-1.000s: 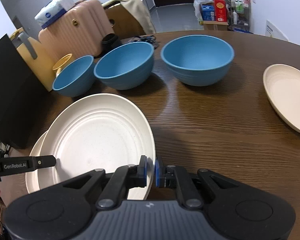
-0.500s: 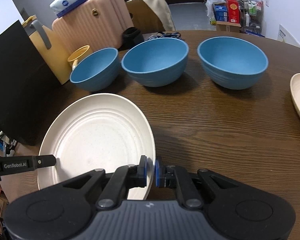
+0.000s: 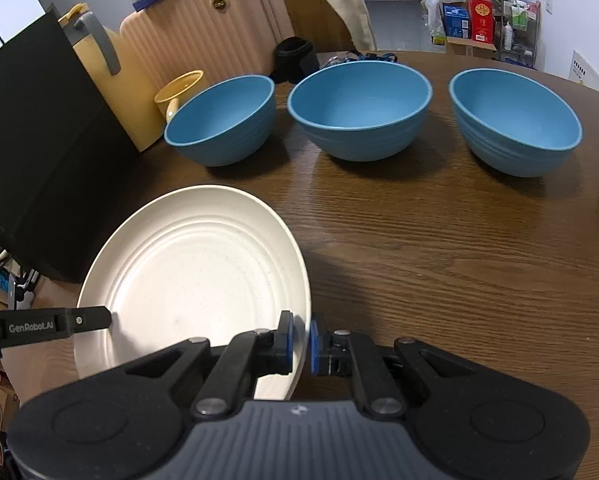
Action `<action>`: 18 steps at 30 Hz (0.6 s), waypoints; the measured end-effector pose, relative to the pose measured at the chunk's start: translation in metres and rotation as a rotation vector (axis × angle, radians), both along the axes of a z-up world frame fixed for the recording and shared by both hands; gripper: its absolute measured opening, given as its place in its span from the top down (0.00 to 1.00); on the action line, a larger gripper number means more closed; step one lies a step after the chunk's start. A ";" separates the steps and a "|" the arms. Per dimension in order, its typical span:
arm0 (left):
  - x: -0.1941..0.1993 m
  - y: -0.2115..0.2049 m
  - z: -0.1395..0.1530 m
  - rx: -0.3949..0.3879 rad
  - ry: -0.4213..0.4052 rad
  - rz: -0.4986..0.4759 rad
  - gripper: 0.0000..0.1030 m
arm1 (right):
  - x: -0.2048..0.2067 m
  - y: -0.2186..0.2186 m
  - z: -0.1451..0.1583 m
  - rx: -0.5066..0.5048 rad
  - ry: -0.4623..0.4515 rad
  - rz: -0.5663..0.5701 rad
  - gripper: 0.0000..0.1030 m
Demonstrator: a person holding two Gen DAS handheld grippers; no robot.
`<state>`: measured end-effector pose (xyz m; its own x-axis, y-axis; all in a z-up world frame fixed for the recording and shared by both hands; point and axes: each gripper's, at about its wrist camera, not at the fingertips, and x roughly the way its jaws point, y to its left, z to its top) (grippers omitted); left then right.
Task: Organize plates and bowls
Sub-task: 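Slide the left gripper's plate over the right gripper's plate while the right gripper holds it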
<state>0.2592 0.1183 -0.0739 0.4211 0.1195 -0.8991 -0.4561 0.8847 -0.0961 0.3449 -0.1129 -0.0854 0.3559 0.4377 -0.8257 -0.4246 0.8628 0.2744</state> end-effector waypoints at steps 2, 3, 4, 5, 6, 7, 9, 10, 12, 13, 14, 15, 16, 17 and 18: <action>-0.002 0.004 -0.002 0.001 0.003 0.002 0.85 | -0.001 0.007 -0.002 -0.004 0.002 0.004 0.92; -0.003 0.007 -0.003 0.001 0.004 0.004 0.85 | -0.001 0.010 -0.003 -0.007 0.004 0.006 0.92; -0.003 0.010 -0.004 0.000 0.006 0.005 0.85 | -0.002 0.013 -0.004 -0.009 0.005 0.008 0.92; -0.003 0.012 -0.004 0.000 0.008 0.006 0.85 | -0.003 0.016 -0.005 -0.011 0.006 0.010 0.92; -0.004 0.014 -0.005 -0.001 0.010 0.007 0.85 | -0.003 0.018 -0.005 -0.013 0.007 0.011 0.92; -0.005 0.016 -0.006 0.000 0.011 0.007 0.85 | -0.004 0.022 -0.006 -0.016 0.009 0.012 0.92; -0.006 0.020 -0.008 0.002 0.014 0.007 0.85 | -0.004 0.026 -0.007 -0.018 0.013 0.011 0.92; -0.006 0.021 -0.009 0.003 0.016 0.006 0.85 | -0.005 0.028 -0.009 -0.020 0.014 0.011 0.92; -0.007 0.024 -0.011 0.004 0.021 0.006 0.85 | -0.005 0.032 -0.011 -0.026 0.015 0.011 0.92; -0.007 0.025 -0.012 0.005 0.023 0.005 0.85 | -0.006 0.034 -0.012 -0.029 0.016 0.011 0.92; -0.007 0.025 -0.012 0.006 0.025 0.005 0.85 | -0.007 0.035 -0.013 -0.031 0.016 0.011 0.92; -0.007 0.026 -0.013 0.006 0.026 0.004 0.85 | -0.007 0.036 -0.014 -0.035 0.015 0.011 0.92; -0.007 0.027 -0.014 0.007 0.028 0.004 0.85 | -0.008 0.038 -0.014 -0.038 0.015 0.011 0.92; -0.007 0.028 -0.014 0.008 0.029 0.002 0.85 | -0.009 0.040 -0.015 -0.042 0.014 0.012 0.92; -0.007 0.028 -0.015 0.009 0.030 0.001 0.85 | -0.008 0.041 -0.016 -0.045 0.013 0.012 0.92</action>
<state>0.2518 0.1466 -0.0893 0.3941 0.1280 -0.9101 -0.4599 0.8848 -0.0746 0.3366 -0.0718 -0.1015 0.3396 0.4041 -0.8494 -0.4316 0.8693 0.2410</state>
